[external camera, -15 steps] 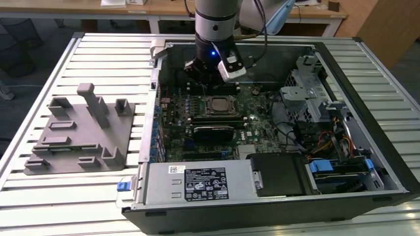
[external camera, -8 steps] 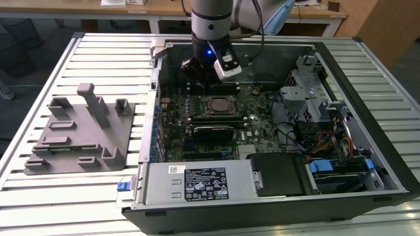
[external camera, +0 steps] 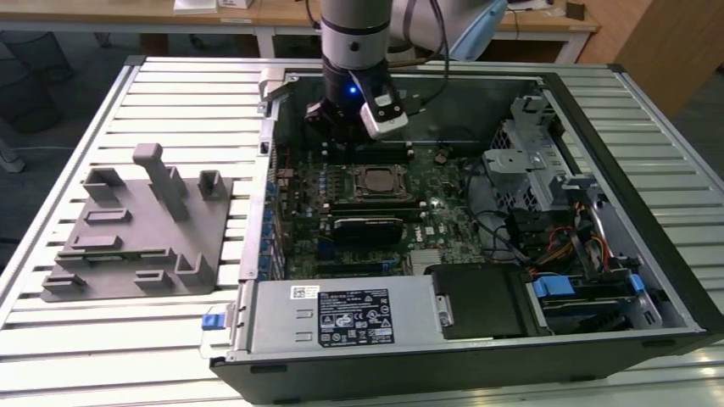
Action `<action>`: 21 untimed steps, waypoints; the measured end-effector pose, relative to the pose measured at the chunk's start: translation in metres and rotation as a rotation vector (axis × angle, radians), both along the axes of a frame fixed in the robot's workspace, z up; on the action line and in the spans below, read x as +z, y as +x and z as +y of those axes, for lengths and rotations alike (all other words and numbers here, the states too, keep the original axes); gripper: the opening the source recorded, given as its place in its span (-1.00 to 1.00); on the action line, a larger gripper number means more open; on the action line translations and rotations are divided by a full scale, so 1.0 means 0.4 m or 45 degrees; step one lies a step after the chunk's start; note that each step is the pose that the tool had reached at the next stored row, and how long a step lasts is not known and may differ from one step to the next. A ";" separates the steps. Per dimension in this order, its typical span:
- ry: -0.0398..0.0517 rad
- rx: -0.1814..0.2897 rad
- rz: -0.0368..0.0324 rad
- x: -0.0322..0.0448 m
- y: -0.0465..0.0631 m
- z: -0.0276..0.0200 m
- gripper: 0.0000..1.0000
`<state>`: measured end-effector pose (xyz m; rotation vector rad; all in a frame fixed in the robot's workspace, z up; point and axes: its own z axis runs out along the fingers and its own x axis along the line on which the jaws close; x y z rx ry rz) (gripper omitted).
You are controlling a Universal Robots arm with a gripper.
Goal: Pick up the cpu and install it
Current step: 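Install the first cpu locking lever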
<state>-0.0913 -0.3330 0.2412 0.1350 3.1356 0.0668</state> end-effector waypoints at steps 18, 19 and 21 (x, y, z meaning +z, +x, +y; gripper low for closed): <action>0.000 0.000 -0.0007 -0.001 -0.015 0.014 -0.79; 0.000 0.000 -0.0008 -0.002 -0.016 0.015 -0.79; 0.000 0.000 -0.0008 -0.002 -0.018 0.018 -0.79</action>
